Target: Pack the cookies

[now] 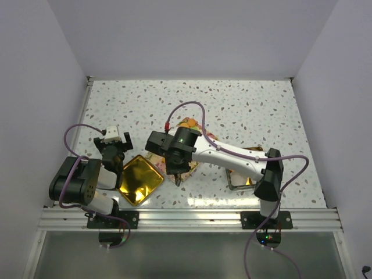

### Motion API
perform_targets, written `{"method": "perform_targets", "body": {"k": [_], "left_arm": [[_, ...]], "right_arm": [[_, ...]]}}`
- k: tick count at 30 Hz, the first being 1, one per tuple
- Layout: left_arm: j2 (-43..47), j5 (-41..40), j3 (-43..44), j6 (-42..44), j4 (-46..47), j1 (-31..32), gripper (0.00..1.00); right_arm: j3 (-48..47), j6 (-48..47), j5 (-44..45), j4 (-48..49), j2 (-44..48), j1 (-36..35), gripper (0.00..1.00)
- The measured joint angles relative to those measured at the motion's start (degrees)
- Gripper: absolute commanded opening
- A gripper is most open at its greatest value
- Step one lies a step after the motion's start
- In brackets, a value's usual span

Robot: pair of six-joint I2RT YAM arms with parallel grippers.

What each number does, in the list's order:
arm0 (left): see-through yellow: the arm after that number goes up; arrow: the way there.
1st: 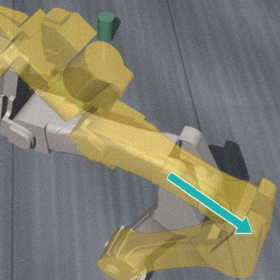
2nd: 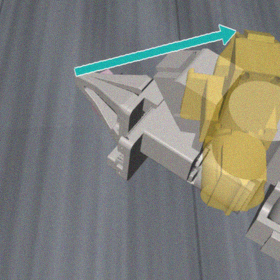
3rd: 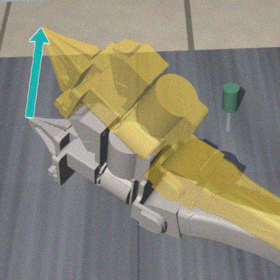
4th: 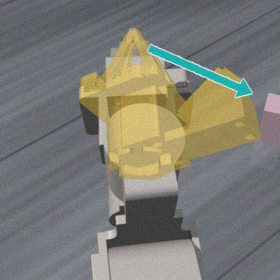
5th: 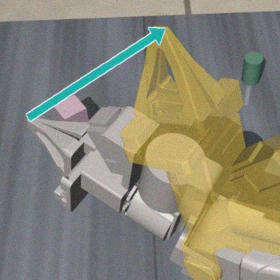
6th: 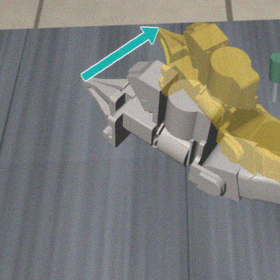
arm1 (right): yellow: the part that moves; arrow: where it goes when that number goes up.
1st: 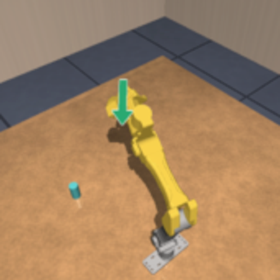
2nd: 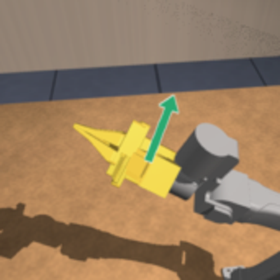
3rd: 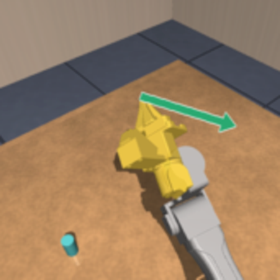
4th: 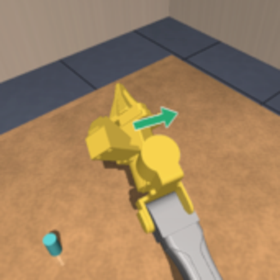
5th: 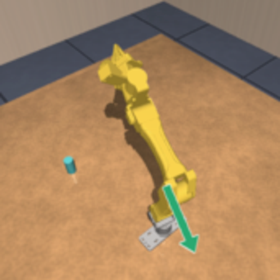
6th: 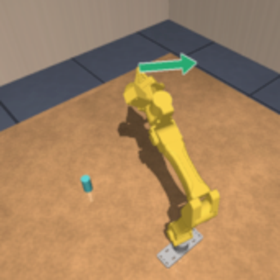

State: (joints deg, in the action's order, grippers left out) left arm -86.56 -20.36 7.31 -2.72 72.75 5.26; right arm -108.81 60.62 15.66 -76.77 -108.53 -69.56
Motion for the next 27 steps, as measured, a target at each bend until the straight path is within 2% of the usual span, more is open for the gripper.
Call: {"method": "perform_targets", "body": {"k": [11,19,22,27], "left_arm": [[0.0,0.0,0.0,0.0,0.0,0.0,1.00],[0.0,0.0,0.0,0.0,0.0,0.0,1.00],[0.0,0.0,0.0,0.0,0.0,0.0,1.00],[0.0,0.0,0.0,0.0,0.0,0.0,1.00]], "right_arm": [[8.3,2.5,1.9,-0.7,11.6,1.8,0.17],[9.0,2.5,2.8,-0.5,13.7,2.2,0.17],[10.0,2.5,2.9,-0.5,16.0,3.1,0.22],[9.9,2.2,2.9,-0.6,17.2,4.1,0.38]]}}
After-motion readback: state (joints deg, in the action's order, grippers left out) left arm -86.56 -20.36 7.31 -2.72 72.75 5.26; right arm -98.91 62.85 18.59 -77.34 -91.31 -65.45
